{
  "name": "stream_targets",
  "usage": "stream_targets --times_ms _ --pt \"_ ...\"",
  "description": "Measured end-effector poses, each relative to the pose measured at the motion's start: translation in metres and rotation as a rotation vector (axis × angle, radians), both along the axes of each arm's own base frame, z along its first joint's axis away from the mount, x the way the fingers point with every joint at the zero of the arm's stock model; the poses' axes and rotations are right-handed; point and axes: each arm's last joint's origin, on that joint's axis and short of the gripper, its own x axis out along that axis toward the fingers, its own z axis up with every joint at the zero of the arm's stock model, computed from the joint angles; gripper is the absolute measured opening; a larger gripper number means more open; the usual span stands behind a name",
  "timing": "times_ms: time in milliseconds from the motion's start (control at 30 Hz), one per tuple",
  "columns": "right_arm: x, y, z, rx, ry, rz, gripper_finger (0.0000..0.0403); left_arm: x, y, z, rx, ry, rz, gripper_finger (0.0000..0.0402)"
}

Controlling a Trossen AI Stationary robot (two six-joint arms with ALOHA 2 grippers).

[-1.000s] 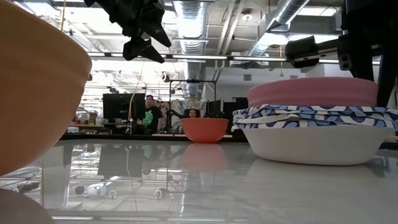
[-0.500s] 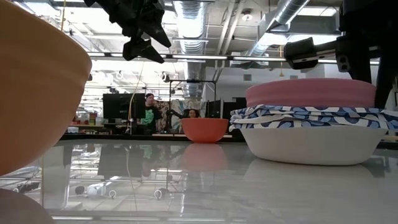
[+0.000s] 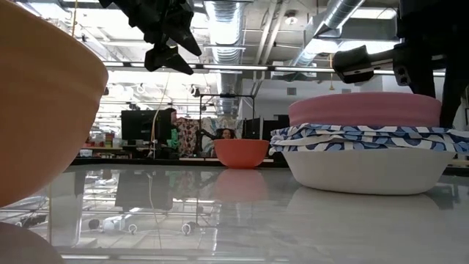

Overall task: Nest bowls inside each other by size order
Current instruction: Stack the pink bowl into the blue patterned bowl

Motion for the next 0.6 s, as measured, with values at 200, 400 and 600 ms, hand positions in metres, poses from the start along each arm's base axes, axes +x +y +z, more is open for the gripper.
stream_targets --times_ms 200,400,600 --pt "-0.0001 -0.0001 -0.0006 -0.004 0.003 -0.026 0.0042 0.0 0.0 0.0 0.0 0.0 0.0 0.0251" --pt "0.0005 -0.0008 -0.0007 -0.013 0.001 -0.098 0.008 0.0 0.0 0.0 0.0 0.0 0.0 0.0251" --pt "0.0007 -0.0015 -0.001 -0.028 -0.003 -0.137 0.0115 0.0 0.0 0.0 0.0 0.0 0.0 0.0251"
